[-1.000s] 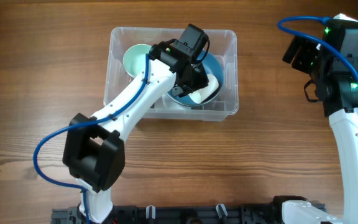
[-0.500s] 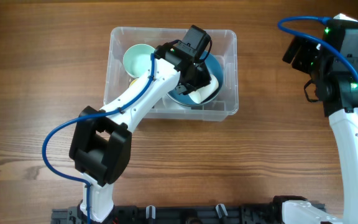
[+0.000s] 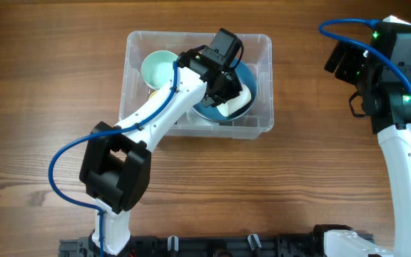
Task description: Pack container
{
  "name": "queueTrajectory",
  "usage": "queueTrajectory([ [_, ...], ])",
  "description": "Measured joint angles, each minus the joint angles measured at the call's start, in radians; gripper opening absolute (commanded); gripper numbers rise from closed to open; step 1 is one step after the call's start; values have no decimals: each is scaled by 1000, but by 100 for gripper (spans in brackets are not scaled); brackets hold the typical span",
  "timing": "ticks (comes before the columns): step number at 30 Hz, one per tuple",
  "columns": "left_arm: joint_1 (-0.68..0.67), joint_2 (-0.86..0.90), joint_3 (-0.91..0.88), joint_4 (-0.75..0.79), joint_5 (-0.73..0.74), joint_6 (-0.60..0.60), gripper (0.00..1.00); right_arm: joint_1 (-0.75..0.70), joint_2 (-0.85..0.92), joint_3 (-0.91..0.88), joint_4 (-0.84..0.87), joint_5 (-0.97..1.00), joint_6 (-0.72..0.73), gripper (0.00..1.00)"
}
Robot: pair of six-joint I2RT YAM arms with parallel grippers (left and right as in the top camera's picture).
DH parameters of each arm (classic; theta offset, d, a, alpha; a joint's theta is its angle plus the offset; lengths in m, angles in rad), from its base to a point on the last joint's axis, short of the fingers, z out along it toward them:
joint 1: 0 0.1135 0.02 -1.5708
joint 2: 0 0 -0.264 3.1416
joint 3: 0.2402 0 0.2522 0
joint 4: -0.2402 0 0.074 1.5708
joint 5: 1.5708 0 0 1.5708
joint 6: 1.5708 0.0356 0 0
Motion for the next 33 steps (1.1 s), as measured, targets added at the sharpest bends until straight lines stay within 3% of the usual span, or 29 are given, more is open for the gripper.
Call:
queueTrajectory([
  [22, 0, 0, 0, 119, 3, -1, 4, 0, 0, 0, 0, 0, 0, 100],
  [33, -6, 0, 0, 194, 5, 30, 4, 0, 0, 0, 0, 0, 0, 100],
])
